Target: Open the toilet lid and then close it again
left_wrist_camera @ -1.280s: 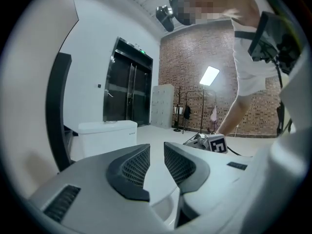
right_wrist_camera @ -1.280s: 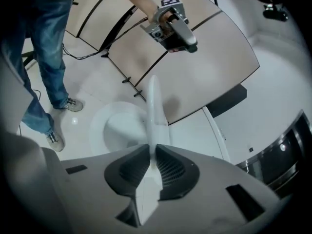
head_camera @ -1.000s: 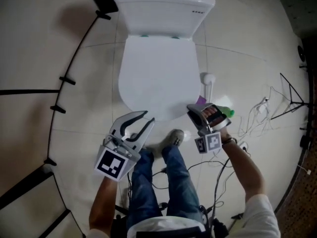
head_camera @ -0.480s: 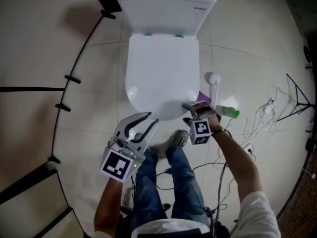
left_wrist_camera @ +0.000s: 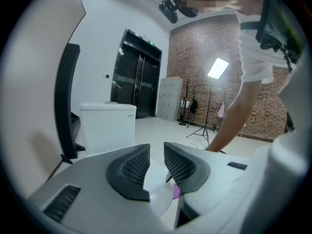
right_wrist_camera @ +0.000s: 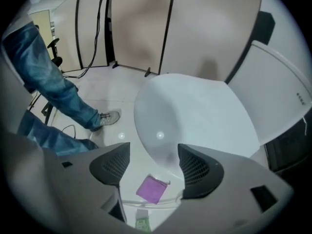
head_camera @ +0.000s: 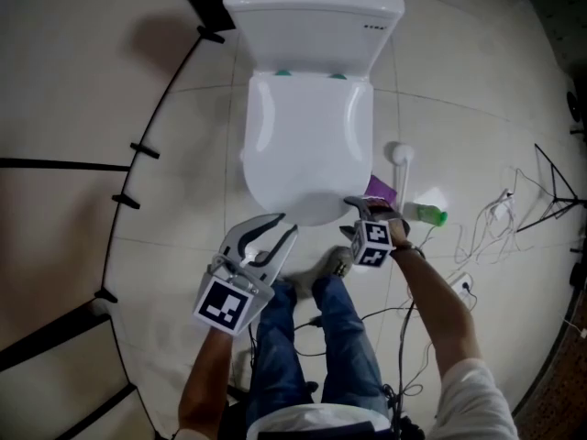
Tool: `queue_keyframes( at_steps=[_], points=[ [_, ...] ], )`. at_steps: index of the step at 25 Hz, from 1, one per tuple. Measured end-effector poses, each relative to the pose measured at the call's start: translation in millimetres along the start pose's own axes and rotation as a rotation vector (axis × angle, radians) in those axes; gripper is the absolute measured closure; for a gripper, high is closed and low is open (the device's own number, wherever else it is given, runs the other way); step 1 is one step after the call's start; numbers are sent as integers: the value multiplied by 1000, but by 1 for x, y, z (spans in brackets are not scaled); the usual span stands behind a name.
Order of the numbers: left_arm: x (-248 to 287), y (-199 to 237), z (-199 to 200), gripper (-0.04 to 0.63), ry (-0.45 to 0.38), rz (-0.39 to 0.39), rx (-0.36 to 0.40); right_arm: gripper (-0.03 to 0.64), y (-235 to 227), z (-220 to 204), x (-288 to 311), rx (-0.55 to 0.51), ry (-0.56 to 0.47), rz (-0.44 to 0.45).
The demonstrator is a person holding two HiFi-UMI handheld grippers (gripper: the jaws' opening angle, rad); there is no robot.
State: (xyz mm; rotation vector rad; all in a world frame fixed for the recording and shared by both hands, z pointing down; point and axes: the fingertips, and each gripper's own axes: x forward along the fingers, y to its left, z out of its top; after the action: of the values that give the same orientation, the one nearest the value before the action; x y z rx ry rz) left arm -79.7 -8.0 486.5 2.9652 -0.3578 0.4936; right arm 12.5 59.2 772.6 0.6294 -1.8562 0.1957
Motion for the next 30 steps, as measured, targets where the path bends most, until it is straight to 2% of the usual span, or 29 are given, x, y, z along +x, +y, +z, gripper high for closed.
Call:
queue_keyframes(
  at_steps=[5, 11, 14, 17, 22, 27, 30],
  points=[
    [-10, 6, 41, 511, -22, 9, 34, 308, -44, 40, -109, 210, -187, -154],
    [-25, 5, 133, 511, -97, 11, 60, 308, -97, 110, -288, 443, -511, -263],
    [-40, -8, 170, 511, -122, 2, 58, 308, -104, 137, -364, 501, -667, -316],
    [-51, -26, 192, 511, -142, -18, 54, 308, -103, 155, -418, 570, -775, -373],
    [-57, -39, 203, 511, -144, -67, 35, 308, -100, 168, -445, 616, -815, -443],
    [-63, -39, 210, 511, -141, -71, 37, 308, -95, 174, -457, 623, -821, -465],
    [-69, -35, 212, 517, -131, -61, 23, 308, -92, 179, -461, 594, -814, -472]
  ],
)
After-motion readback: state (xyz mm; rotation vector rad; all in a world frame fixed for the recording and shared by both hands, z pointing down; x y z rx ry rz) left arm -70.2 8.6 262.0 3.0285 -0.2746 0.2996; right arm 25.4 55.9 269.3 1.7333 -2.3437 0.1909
